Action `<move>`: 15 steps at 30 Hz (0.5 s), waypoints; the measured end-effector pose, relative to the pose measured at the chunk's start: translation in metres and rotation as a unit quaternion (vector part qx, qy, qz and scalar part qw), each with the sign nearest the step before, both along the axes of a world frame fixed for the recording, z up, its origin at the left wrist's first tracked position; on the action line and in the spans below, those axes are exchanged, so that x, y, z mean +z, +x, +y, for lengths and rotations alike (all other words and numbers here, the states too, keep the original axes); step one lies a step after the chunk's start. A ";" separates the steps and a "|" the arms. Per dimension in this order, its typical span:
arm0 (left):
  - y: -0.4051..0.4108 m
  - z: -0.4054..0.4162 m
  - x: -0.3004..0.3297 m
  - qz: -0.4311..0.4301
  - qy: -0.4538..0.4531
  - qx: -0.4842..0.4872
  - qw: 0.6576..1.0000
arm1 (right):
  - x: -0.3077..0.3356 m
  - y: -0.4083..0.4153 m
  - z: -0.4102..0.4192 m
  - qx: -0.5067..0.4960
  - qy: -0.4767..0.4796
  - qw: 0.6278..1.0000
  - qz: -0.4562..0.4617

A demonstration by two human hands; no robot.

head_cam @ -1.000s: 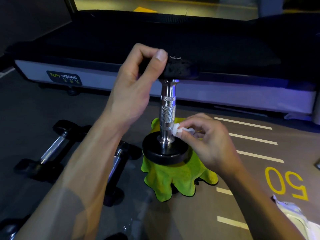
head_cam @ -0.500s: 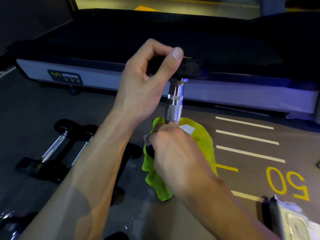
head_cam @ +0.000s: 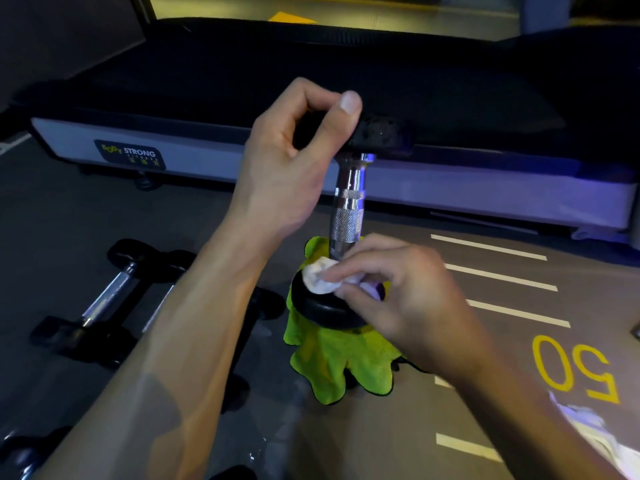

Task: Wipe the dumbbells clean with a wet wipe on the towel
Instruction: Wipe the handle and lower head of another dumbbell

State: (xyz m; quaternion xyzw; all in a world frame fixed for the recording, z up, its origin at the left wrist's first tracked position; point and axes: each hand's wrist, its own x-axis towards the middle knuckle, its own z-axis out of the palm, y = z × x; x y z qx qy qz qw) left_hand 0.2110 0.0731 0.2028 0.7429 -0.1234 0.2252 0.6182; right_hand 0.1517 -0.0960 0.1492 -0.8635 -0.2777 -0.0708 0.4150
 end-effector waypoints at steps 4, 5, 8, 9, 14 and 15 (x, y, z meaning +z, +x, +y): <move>0.000 -0.003 0.002 -0.006 0.010 0.000 1.000 | -0.002 -0.001 0.024 -0.015 -0.092 0.981 -0.168; -0.001 -0.003 0.003 -0.006 0.013 -0.002 1.000 | 0.004 0.005 0.023 -0.020 -0.098 0.973 -0.207; -0.003 -0.006 0.004 -0.005 0.023 -0.014 1.000 | 0.024 0.028 0.019 -0.085 -0.083 0.948 -0.294; -0.003 -0.007 0.005 -0.005 0.023 -0.018 1.000 | 0.023 0.028 0.018 -0.093 -0.083 0.947 -0.296; 0.002 -0.008 0.003 0.000 0.007 -0.015 1.000 | -0.013 -0.008 0.007 -0.026 -0.090 0.972 -0.215; 0.001 -0.008 0.003 0.000 0.006 -0.014 1.000 | -0.012 -0.006 0.006 -0.018 -0.089 0.973 -0.212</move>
